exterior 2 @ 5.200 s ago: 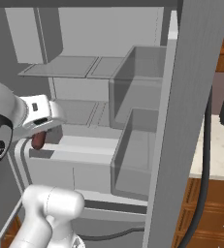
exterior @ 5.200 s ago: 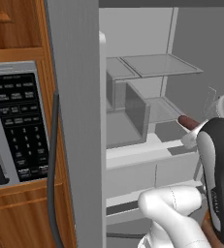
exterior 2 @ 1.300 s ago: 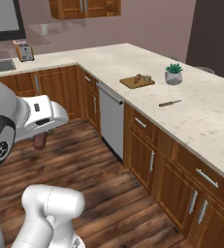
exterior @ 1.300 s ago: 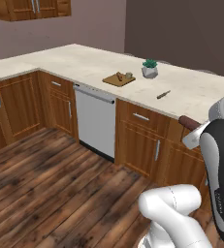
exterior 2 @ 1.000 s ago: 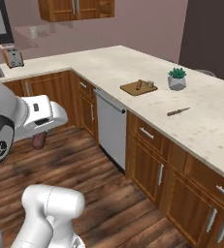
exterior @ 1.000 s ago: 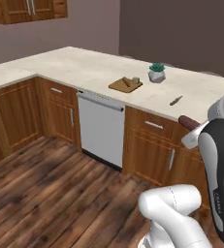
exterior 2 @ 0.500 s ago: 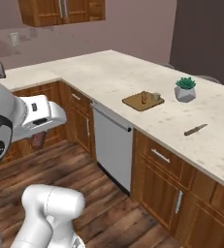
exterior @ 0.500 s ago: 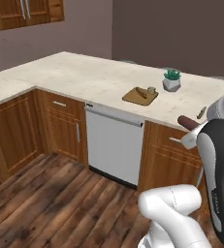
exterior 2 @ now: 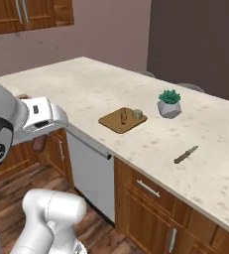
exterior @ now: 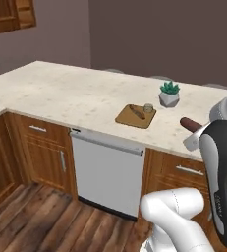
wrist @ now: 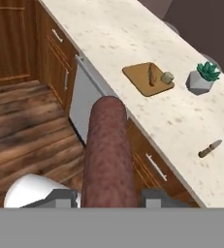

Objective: Retrieve the sausage and cheese from the fridge and place them on the cutting board on the counter.

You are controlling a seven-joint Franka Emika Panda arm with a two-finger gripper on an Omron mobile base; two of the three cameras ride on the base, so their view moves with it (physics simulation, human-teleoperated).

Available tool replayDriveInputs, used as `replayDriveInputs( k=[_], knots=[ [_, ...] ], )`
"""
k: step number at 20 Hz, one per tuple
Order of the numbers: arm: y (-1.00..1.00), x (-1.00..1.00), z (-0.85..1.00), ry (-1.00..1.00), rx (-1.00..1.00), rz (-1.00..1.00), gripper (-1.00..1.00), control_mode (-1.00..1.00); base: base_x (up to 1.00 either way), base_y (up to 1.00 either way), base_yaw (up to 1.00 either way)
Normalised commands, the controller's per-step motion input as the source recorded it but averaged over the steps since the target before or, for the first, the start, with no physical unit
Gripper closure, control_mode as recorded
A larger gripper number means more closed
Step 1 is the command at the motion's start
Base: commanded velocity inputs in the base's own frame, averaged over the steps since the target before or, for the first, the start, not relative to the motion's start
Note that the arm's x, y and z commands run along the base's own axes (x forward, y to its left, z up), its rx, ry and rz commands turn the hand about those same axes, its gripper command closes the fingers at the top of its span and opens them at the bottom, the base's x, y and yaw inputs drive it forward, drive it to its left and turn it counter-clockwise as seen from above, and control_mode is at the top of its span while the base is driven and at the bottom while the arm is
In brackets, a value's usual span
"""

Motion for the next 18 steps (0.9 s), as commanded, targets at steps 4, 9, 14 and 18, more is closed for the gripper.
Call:
replayDriveInputs(
  k=[4, 9, 14, 18],
  knots=[
    [0.0, 0.0, 0.0, 0.0, 0.0, 0.0, 1.0, 1.0, 1.0, -0.02, -0.25],
    [0.0, 0.0, 0.0, 0.0, 0.0, 0.0, 1.0, 1.0, 1.0, 0.03, -0.2],
    [0.0, 0.0, 0.0, 0.0, 0.0, 0.0, 1.0, 1.0, 0.98, 0.3, -0.04],
    [0.08, 0.07, -0.14, 0.1, -0.06, 0.0, 1.0, -1.0, 0.34, 0.11, 0.0]
  ],
)
